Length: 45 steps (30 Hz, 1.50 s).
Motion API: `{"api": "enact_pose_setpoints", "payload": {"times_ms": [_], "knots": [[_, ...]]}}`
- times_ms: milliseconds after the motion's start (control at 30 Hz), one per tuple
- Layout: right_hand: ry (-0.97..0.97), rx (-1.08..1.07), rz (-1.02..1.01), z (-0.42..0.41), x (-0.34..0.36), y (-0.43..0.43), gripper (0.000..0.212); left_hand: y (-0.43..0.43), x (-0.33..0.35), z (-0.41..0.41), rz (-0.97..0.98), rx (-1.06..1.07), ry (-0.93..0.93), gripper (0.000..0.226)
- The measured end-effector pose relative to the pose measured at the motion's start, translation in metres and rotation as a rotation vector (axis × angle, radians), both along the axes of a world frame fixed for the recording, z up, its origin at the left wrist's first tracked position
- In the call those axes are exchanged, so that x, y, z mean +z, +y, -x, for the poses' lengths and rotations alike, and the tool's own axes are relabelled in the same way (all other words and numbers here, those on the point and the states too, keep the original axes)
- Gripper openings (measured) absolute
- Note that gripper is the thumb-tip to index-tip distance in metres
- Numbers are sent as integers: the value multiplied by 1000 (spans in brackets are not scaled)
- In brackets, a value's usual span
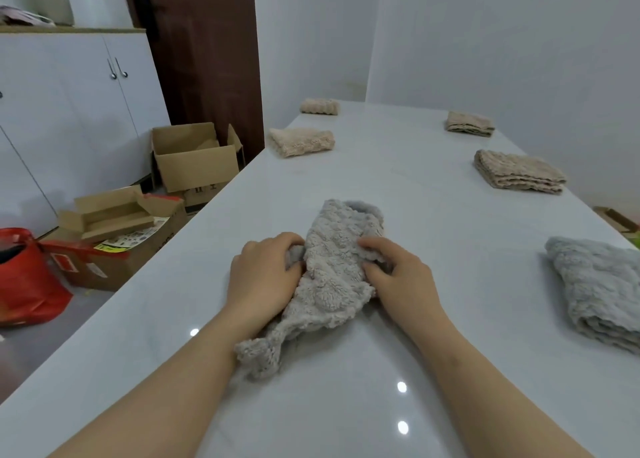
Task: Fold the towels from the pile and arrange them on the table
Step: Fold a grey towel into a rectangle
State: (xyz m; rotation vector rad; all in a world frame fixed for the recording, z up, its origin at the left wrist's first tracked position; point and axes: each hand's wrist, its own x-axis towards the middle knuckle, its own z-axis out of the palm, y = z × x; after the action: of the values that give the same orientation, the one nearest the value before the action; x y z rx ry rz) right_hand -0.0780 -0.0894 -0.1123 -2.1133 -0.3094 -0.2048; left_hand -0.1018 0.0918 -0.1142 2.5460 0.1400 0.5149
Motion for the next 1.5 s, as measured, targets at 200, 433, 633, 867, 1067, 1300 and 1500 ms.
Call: {"api": "enact_pose_setpoints", "payload": {"times_ms": [200,433,633,867,1067,1300,1500], "knots": [[-99,-168,-83,-3,3,-6,26,14,16,-2,75,179,-206,20],[12,-508,438,-6,11,-31,27,33,20,1,-20,429,89,15],[-209,-154,651,9,11,-3,37,25,22,3,24,210,220,29],[-24,42,480,-2,16,-13,53,41,34,16,507,15,517,45],[-122,37,394,0,10,-12,43,17,16,7,97,121,190,38],[-167,-62,389,-6,4,-14,22,-16,13,13,75,-361,-51,69],[-143,-143,374,-8,1,-15,16,-22,16,20,599,-471,46,22]]}}
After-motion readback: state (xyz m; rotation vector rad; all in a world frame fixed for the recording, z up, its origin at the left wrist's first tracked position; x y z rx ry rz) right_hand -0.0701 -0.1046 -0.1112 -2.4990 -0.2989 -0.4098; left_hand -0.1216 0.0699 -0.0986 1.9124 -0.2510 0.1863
